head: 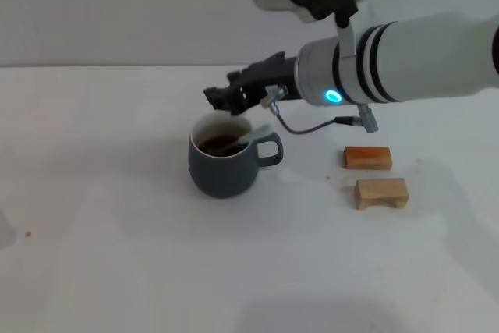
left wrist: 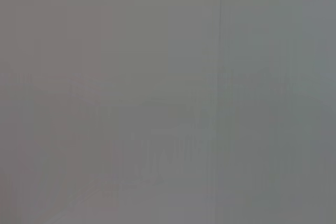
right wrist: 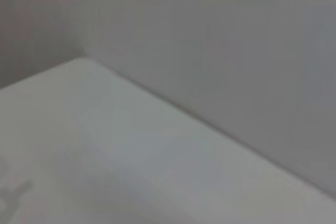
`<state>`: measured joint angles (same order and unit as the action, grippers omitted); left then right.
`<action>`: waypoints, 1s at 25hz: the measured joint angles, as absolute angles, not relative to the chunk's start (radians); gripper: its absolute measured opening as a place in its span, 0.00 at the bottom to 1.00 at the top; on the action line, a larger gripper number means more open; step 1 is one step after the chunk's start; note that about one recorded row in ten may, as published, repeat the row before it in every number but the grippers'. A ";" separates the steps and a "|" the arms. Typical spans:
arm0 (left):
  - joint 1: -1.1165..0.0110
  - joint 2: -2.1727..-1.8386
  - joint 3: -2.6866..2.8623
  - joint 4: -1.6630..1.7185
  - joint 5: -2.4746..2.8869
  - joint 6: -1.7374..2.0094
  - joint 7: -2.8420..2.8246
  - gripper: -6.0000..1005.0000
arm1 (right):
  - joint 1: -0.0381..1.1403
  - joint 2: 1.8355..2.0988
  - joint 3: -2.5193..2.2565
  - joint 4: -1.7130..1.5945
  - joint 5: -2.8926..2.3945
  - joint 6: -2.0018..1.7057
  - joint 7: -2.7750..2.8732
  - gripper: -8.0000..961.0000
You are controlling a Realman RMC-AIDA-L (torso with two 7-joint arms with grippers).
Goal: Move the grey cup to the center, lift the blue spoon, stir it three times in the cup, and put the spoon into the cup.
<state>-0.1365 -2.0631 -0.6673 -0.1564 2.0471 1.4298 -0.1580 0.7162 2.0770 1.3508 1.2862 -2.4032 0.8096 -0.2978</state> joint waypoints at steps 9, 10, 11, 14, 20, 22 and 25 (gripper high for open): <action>-0.138 -2.063 -0.667 -0.156 2.046 1.431 -0.158 0.00 | 0.394 2.077 1.268 1.425 -2.402 0.229 -0.565 0.46; -0.137 -2.063 -0.667 -0.156 2.046 1.431 -0.158 0.00 | 0.322 2.076 1.223 1.442 -2.402 0.101 -0.605 0.46; -0.136 -2.063 -0.667 -0.155 2.046 1.431 -0.158 0.00 | 0.247 2.075 1.165 1.446 -2.402 -0.082 -0.645 0.46; -0.132 -2.063 -0.667 -0.155 2.045 1.431 -0.158 0.00 | 0.106 2.073 1.029 1.394 -2.426 -0.532 -0.679 0.46; -0.128 -2.065 -0.667 -0.155 2.045 1.427 -0.158 0.00 | -0.020 2.077 0.776 1.116 -2.516 -1.257 -0.677 0.46; -0.127 -2.066 -0.667 -0.155 2.045 1.423 -0.157 0.00 | -0.046 2.078 0.707 1.071 -2.448 -1.388 -0.678 0.46; -0.123 -2.066 -0.667 -0.155 2.045 1.424 -0.156 0.00 | -0.079 2.076 0.649 1.038 -2.312 -1.464 -0.668 0.46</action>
